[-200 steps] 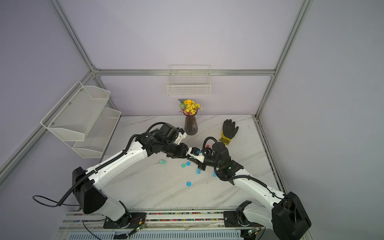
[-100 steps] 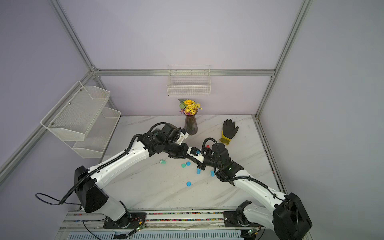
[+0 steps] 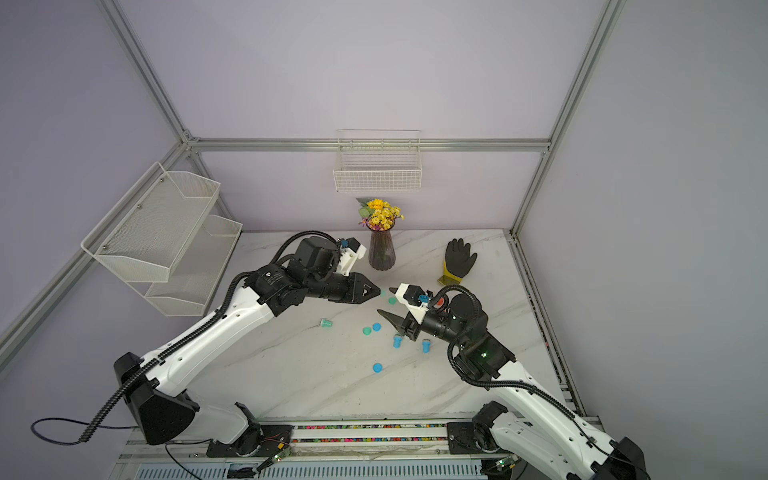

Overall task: Close the stamp cap
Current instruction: Pick up the stamp from the center of the board.

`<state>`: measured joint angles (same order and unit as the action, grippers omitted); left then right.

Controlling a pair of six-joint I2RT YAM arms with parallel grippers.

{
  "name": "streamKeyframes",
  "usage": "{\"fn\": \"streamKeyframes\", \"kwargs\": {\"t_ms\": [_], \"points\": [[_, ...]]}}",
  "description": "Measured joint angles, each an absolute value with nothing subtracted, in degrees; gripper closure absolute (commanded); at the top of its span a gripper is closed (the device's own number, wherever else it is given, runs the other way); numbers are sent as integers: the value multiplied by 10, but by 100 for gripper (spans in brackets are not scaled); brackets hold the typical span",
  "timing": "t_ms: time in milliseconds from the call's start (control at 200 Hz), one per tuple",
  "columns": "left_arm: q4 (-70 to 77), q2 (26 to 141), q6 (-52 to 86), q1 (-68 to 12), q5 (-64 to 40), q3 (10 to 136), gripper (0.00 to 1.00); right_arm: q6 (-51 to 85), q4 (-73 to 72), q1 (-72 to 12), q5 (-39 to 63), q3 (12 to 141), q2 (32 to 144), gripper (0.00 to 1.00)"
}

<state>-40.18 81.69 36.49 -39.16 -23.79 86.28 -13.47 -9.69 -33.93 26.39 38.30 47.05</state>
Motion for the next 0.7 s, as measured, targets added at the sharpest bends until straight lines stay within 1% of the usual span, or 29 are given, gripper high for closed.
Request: {"fn": "streamKeyframes", "kwargs": {"t_ms": [110, 215, 410, 610, 700], "points": [[-374, 788, 371, -370, -302, 864, 82, -121, -124, -339, 265, 378, 430, 44], [-356, 776, 385, -368, -371, 864, 83, -102, -170, -339, 276, 378, 423, 47], [-322, 764, 422, -369, -475, 865, 83, -58, -269, -339, 308, 383, 470, 49], [-268, 738, 465, -369, -539, 865, 83, -21, -341, -339, 337, 397, 513, 59], [-253, 732, 475, -369, -555, 865, 84, -10, -373, -339, 356, 408, 522, 60]]}}
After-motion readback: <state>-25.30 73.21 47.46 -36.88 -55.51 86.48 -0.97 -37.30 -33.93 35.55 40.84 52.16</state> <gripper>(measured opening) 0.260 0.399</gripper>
